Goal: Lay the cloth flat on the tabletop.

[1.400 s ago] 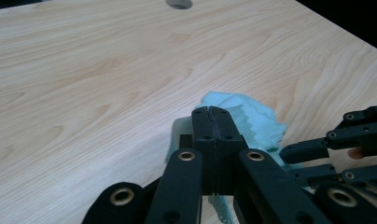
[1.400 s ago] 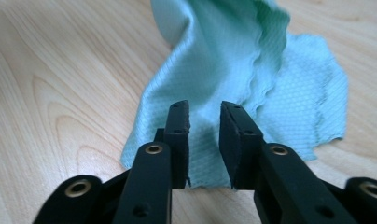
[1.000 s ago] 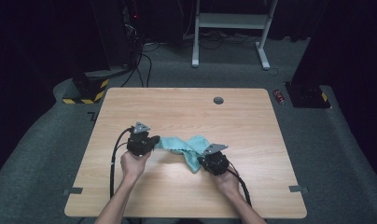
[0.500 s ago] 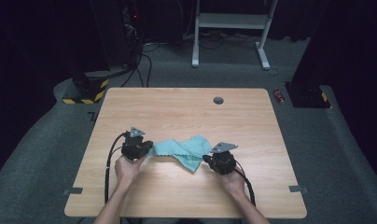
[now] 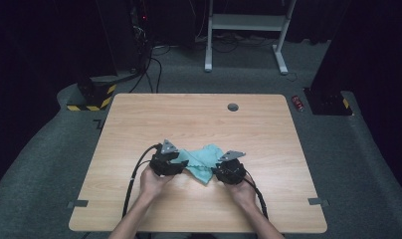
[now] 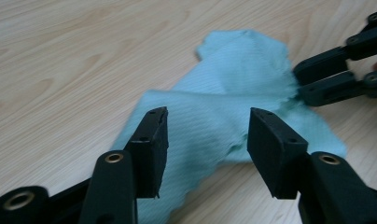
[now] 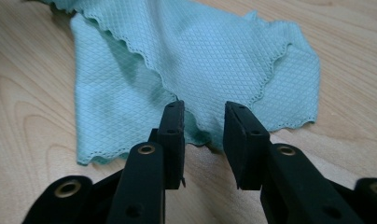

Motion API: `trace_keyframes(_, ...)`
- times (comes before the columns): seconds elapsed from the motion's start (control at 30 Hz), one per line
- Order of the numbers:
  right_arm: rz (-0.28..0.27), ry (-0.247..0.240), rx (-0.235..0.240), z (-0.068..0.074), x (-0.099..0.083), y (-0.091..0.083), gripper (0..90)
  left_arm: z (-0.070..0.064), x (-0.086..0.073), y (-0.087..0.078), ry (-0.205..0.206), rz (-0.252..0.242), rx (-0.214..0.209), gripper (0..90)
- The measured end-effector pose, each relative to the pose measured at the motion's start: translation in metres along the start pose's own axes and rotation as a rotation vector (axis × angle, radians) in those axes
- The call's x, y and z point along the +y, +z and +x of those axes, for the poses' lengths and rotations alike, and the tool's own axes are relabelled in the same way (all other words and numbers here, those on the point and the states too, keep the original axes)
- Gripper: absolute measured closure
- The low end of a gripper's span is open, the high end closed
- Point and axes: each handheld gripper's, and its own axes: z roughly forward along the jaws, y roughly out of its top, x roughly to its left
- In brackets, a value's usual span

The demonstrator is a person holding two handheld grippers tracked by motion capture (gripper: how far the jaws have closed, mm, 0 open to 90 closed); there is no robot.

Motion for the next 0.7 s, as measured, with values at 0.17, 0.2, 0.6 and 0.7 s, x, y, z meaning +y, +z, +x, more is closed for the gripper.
trace_keyframes(0.17,0.003,-0.014,-0.004,0.0,0.003,0.003,89.8,-0.015,0.009,0.019,0.043,0.016,-0.018,44.1)
trace_keyframes(0.2,0.001,-0.013,-0.005,0.0,0.004,0.003,89.9,-0.018,0.01,0.022,0.05,0.024,-0.019,43.8)
trace_keyframes(0.6,-0.097,0.003,0.028,-0.003,0.019,-0.018,90.0,-0.033,0.028,0.042,0.128,0.075,-0.037,51.2)
trace_keyframes(0.7,-0.112,0.001,0.033,-0.002,0.022,-0.021,90.0,-0.033,0.032,0.045,0.126,0.095,-0.059,68.2)
